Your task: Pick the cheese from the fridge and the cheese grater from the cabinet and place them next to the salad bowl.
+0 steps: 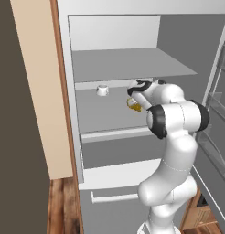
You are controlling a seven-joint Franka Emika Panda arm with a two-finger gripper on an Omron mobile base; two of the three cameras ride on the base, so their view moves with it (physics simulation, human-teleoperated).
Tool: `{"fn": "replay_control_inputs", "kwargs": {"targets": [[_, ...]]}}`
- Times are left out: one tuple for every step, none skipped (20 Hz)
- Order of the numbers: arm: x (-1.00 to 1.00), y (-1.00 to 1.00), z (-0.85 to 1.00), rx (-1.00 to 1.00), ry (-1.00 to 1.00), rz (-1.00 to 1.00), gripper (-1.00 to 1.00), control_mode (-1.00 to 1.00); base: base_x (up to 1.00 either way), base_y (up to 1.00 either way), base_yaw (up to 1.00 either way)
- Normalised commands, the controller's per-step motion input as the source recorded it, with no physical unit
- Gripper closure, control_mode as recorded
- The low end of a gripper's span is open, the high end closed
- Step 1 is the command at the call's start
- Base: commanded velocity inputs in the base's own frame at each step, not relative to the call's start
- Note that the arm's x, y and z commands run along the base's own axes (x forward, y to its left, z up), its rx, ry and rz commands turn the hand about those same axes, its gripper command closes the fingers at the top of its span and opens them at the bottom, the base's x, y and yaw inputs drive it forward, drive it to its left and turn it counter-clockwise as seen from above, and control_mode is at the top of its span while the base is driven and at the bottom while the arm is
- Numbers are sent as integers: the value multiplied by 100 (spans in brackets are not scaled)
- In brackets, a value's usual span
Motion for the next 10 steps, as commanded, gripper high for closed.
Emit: {"fn": "replay_control_inputs", "kwargs": {"targets": [[6, 0, -37, 0, -3, -1, -100, -100, 0, 0, 0], [7, 0, -34, 0, -4, -1, -100, -100, 0, 0, 0], [9, 0, -31, 0, -3, -1, -100, -100, 0, 0, 0], [9, 0, -25, 0, -4, -1, -100, -100, 0, 0, 0], [7, 0, -24, 0, -4, -1, -100, -100, 0, 0, 0], [1, 0, -19, 0, -3, -1, -100, -100, 0, 0, 0], [0, 0, -6, 0, 0, -1, -100, -100, 0, 0, 0], [0, 0, 0, 0, 0, 0, -100, -100, 0, 0, 0], [0, 0, 0, 0, 0, 0, -100, -100, 0, 0, 0], [0, 0, 0, 0, 0, 0, -100, -100, 0, 0, 0]]}}
